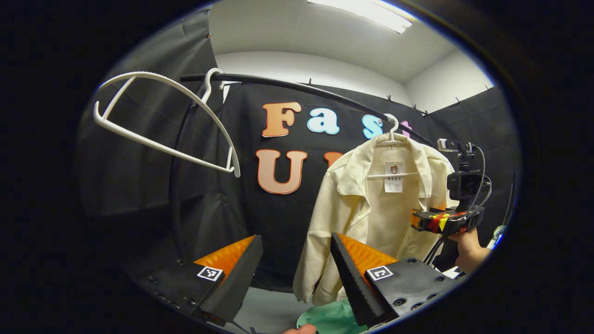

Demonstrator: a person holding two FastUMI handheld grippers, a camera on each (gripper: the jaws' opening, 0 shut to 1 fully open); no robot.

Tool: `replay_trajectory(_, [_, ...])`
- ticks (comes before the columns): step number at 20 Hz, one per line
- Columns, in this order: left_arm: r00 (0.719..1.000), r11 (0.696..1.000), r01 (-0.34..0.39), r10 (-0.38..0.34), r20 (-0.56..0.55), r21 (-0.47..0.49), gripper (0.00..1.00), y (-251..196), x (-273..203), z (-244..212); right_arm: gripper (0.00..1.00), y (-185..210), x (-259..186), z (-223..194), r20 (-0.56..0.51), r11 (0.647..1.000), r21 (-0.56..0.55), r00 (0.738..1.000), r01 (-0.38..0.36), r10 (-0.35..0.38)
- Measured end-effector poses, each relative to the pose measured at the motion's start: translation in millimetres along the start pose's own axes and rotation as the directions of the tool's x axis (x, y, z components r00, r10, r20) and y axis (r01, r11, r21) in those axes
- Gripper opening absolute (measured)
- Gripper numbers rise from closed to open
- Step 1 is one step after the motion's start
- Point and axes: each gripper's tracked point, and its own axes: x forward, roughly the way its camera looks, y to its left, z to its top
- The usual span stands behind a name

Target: Grasp the clothes on the hanger with both hands and then place them into the laundry hamper below.

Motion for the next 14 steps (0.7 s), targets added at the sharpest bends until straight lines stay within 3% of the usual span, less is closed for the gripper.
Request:
replay_trajectory(5, [0.996, 0.995, 0.093, -0.093, 0.005, -0.023, 0.94, -27, 16, -2, 0.38, -16, -11, 15, 0.025, 0.999, -0.022, 0.999, -0.031, 0.031])
replay_trajectory(7, [0.988, 0.987, 0.154, -0.154, 0.003, -0.051, 1.00, -46, 24, -4, 0.19, -18, -18, 25, 0.041, 0.998, -0.032, 0.998, -0.052, 0.054])
replay_trajectory(10, [0.969, 0.964, 0.247, -0.247, 0.009, -0.103, 1.00, -82, 52, -8, 0.04, -18, -35, 37, 0.055, 0.994, -0.040, 0.993, -0.103, 0.105])
replay_trajectory(14, [0.959, 0.949, 0.284, -0.284, 0.024, -0.137, 0.97, -128, 109, -21, 0.02, -16, -55, 47, 0.054, 0.985, -0.042, 0.984, -0.167, 0.169])
